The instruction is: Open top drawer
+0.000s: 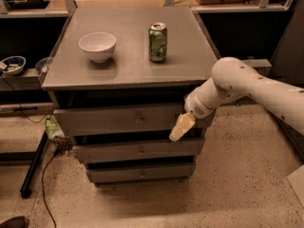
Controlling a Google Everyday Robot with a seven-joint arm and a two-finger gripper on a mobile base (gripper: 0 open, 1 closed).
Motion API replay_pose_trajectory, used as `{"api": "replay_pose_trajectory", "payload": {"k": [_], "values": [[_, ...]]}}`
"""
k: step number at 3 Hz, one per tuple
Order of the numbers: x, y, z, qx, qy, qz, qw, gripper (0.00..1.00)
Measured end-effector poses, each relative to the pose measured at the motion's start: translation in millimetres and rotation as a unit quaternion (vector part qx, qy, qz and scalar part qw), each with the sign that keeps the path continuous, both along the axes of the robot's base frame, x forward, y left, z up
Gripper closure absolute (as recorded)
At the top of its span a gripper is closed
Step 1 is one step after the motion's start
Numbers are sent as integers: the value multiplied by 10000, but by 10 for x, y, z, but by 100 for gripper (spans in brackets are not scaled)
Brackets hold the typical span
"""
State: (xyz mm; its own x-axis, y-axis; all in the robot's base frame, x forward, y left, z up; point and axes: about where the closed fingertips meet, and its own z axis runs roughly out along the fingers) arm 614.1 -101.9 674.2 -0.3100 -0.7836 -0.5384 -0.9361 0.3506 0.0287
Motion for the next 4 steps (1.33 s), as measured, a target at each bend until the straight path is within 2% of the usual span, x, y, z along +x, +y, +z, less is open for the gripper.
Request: {"api": "replay_pose_trajectory", "payload": {"k": [1, 2, 3, 4], "values": [[-1, 0, 30, 1, 0, 0, 10000, 0], [-142, -48, 123, 182, 41, 66, 9998, 0], [-688, -192, 436, 675, 218, 358, 9968, 0], [-685, -188, 438, 630, 180, 352, 9972, 0]]}}
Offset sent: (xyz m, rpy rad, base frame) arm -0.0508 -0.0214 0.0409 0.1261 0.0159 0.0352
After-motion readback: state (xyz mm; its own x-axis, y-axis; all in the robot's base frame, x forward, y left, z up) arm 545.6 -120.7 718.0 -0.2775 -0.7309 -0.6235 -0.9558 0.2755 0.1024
